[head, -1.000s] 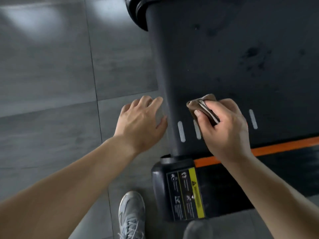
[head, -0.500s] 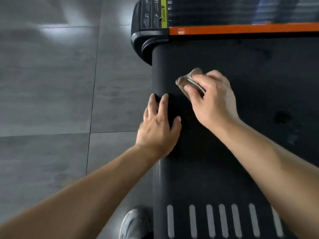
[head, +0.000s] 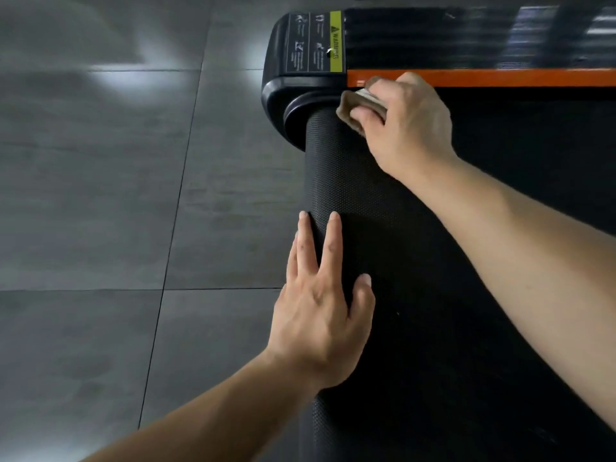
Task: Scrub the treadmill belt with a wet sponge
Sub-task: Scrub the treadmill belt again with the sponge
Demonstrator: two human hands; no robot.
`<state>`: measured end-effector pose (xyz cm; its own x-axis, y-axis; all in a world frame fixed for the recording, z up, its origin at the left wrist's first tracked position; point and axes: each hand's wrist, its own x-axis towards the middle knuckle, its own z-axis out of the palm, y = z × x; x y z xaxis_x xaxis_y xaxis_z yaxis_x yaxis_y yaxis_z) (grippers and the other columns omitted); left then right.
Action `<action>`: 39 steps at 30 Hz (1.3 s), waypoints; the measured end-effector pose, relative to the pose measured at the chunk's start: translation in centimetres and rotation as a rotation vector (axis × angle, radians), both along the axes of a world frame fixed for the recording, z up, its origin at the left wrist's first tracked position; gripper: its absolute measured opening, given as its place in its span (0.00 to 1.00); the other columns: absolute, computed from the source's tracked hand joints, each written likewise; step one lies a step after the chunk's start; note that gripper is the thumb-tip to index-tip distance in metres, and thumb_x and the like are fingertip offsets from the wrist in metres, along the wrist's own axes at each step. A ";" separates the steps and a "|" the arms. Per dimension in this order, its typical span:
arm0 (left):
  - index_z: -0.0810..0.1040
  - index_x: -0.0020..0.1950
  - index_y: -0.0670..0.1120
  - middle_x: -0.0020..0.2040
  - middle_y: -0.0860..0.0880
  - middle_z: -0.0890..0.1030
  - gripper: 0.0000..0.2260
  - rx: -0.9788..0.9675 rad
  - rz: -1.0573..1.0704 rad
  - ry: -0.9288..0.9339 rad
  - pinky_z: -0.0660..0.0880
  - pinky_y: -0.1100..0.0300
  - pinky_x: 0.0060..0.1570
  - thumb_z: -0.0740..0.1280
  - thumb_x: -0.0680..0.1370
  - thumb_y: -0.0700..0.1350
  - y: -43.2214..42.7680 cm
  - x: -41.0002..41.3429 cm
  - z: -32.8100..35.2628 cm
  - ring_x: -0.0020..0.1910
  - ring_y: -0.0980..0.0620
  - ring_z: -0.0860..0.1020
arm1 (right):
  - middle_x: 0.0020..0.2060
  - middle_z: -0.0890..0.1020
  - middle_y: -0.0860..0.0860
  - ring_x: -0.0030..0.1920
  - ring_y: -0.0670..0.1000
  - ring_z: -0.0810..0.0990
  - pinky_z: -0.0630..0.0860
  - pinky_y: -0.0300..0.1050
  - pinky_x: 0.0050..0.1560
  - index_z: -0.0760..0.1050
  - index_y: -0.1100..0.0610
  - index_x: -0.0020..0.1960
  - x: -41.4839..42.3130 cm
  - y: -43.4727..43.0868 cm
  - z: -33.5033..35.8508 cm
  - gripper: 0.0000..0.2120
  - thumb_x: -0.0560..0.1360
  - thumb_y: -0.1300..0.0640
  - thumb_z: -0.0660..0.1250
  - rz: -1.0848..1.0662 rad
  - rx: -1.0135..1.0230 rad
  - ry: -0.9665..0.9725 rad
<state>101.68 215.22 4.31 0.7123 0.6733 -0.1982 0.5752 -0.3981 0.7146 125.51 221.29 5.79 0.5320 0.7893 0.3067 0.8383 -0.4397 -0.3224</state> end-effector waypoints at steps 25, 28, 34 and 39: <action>0.44 0.84 0.49 0.84 0.52 0.49 0.40 -0.098 0.156 -0.137 0.51 0.62 0.74 0.62 0.81 0.60 -0.3 -0.2 -1.7 0.82 0.56 0.47 | 0.45 0.77 0.53 0.44 0.53 0.76 0.71 0.47 0.41 0.82 0.52 0.55 -7.2 -5.2 0.5 0.13 0.78 0.45 0.68 0.452 -0.074 -0.005; 0.45 0.84 0.50 0.84 0.53 0.50 0.39 -0.124 0.181 -0.151 0.54 0.61 0.75 0.63 0.81 0.59 -0.5 -0.3 -1.5 0.82 0.56 0.50 | 0.52 0.79 0.55 0.50 0.55 0.79 0.74 0.48 0.45 0.81 0.52 0.60 -3.6 -2.7 1.0 0.15 0.79 0.45 0.66 0.216 -0.013 -0.025; 0.47 0.84 0.56 0.83 0.58 0.54 0.35 -0.314 0.261 -0.219 0.54 0.67 0.70 0.62 0.83 0.57 -1.8 -1.8 -1.7 0.79 0.61 0.56 | 0.45 0.77 0.53 0.44 0.55 0.77 0.74 0.48 0.40 0.81 0.51 0.55 -9.0 -6.6 -0.1 0.16 0.77 0.42 0.64 0.407 -0.054 0.006; 0.46 0.84 0.56 0.82 0.61 0.54 0.34 -0.319 0.249 -0.234 0.52 0.70 0.70 0.61 0.83 0.56 -3.3 -3.1 -1.7 0.78 0.65 0.54 | 0.51 0.79 0.55 0.51 0.58 0.79 0.72 0.47 0.45 0.81 0.50 0.59 -3.1 -4.3 0.8 0.15 0.79 0.44 0.64 0.072 0.002 0.006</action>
<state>98.58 211.89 2.62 0.5871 0.7610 -0.2761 0.4341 -0.0081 0.9008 122.39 216.95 6.62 0.4756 0.8251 0.3051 0.8658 -0.3777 -0.3283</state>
